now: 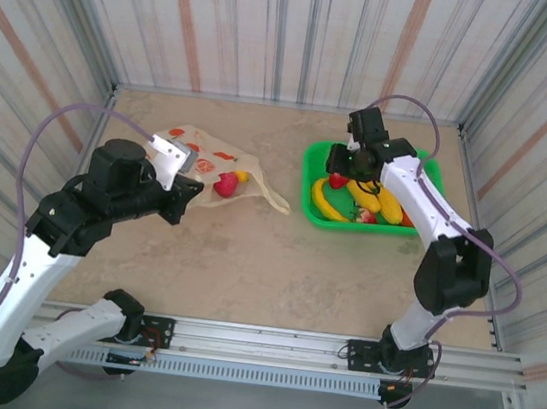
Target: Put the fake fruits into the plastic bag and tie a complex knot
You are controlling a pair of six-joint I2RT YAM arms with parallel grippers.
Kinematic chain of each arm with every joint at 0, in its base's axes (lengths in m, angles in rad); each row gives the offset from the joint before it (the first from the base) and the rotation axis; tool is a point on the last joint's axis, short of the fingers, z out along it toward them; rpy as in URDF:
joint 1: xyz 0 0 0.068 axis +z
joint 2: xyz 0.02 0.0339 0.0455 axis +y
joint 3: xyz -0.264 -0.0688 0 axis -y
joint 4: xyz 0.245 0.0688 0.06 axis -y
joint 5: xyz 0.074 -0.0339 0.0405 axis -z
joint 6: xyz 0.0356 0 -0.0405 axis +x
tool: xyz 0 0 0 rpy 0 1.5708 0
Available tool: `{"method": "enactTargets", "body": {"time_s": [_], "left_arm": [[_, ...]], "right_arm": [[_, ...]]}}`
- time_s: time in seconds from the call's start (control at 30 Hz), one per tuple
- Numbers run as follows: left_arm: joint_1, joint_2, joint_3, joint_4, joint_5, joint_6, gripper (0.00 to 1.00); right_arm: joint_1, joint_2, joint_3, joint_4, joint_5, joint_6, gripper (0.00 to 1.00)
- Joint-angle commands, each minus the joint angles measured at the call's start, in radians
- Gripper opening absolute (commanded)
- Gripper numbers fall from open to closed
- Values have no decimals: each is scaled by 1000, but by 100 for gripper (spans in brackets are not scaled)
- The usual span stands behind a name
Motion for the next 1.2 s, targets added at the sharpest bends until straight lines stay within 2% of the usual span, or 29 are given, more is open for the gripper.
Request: {"method": "enactTargets", "body": {"time_s": [0.0,0.13,0.53,0.93,1.17], "left_arm": [[8,-3,10,7,19,2,0],[9,-14,5,2,9,8,0],[2,-15,4,1,-5,20,0],[-4,-8,11,0,-9,21,0],[-4,-9,13,0,-14,22,0]], "right_arm": [[-25,124,64,-60,53,-21,63],[-49,244,159,-56,38,-24,74],[-71,532,432,-117,53,-23,79],[-80,553,407,-93,6,-5,71],[-93,491,316,-46,-23,28,56]]}}
